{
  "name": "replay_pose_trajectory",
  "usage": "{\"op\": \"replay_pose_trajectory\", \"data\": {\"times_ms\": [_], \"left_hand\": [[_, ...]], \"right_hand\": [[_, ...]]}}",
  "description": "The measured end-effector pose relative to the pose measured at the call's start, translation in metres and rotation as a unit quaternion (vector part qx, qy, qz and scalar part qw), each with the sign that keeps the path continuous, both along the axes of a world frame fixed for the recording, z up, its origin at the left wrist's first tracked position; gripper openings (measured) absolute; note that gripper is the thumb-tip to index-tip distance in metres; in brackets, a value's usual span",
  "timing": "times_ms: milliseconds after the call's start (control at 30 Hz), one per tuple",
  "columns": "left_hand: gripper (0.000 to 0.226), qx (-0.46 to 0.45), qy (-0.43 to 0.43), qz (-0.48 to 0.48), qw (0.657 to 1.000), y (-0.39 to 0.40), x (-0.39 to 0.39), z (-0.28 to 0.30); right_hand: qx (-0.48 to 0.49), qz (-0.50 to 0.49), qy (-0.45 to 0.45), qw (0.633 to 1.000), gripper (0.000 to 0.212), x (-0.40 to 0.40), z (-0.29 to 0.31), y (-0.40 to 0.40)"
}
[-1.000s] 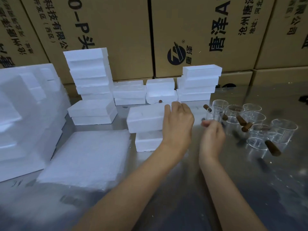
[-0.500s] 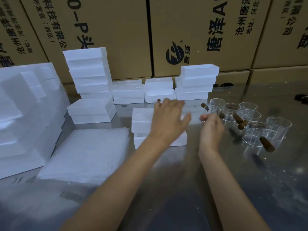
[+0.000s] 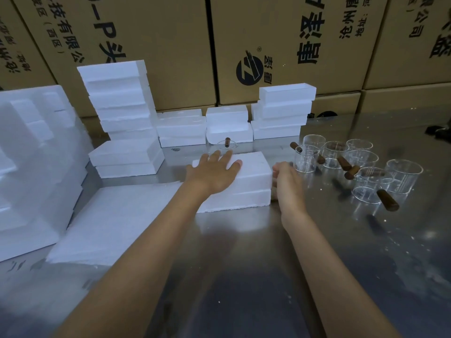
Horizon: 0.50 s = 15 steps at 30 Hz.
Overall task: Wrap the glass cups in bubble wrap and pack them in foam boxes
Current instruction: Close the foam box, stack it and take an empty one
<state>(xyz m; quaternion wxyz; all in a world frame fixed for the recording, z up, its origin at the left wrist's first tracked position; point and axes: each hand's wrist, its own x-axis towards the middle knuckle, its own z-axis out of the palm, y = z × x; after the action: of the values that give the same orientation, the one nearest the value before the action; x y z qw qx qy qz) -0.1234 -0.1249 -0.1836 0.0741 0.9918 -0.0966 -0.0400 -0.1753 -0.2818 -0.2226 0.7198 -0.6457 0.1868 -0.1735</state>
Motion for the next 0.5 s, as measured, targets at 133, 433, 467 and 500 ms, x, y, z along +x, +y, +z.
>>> {"op": "replay_pose_trajectory", "data": {"times_ms": [133, 433, 467, 500], "left_hand": [[0.065, -0.017, 0.024, -0.016, 0.999, 0.006, 0.007, 0.002], [0.073, -0.065, 0.039, -0.05, 0.996, 0.016, 0.012, 0.01], [0.079, -0.09, 0.037, -0.021, 0.995, 0.016, 0.01, 0.011], [0.089, -0.12, 0.032, 0.025, 0.992, 0.016, 0.006, 0.011]], "right_hand": [[-0.042, 0.057, 0.032, 0.997, 0.034, -0.001, -0.007, 0.005], [-0.083, 0.082, 0.052, 0.992, 0.047, -0.004, -0.003, 0.002], [-0.09, 0.084, 0.056, 0.991, 0.052, -0.004, -0.003, 0.002], [-0.095, 0.085, 0.058, 0.99, 0.054, -0.004, -0.003, 0.002]]}}
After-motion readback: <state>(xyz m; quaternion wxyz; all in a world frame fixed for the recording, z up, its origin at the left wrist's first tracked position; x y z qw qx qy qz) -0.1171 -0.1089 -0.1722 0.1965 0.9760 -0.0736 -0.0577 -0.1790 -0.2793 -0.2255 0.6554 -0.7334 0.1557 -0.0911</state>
